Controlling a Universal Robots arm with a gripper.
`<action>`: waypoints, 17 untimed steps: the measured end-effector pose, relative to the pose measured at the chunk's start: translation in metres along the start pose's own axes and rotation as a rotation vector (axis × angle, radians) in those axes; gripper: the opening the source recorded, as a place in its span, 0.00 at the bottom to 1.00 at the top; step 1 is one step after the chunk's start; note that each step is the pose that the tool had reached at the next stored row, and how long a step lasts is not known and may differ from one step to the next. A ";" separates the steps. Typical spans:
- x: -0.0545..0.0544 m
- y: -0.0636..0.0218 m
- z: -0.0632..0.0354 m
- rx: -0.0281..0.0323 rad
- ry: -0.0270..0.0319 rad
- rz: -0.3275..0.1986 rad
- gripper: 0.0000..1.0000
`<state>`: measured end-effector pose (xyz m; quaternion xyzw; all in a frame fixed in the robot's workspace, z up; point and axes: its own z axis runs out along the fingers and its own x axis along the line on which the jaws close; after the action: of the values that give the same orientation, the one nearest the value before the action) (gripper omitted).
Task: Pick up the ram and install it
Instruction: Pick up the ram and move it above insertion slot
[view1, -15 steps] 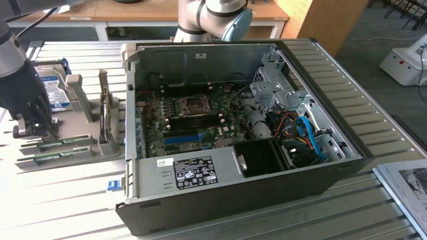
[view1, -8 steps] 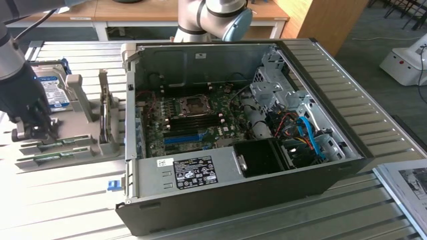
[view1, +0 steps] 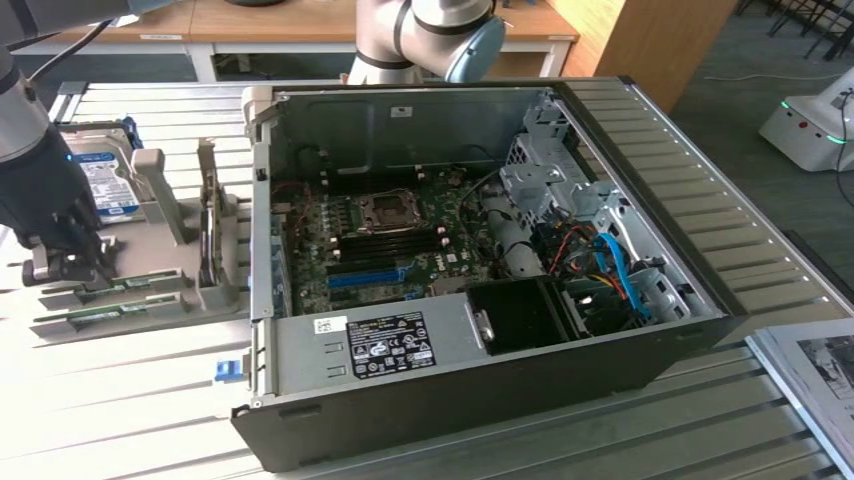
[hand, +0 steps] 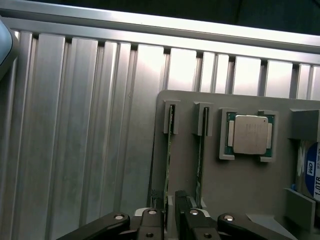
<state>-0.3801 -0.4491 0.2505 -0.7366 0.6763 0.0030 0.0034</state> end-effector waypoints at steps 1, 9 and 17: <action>0.000 0.0000 0.0009 -0.0003 0.0002 0.000 0.24; 0.000 0.0000 0.0134 -0.0002 0.0002 0.000 0.24; 0.000 0.0000 0.0255 -0.0002 0.0002 0.000 0.24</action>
<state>-0.3801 -0.4493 0.2250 -0.7366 0.6764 0.0030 0.0033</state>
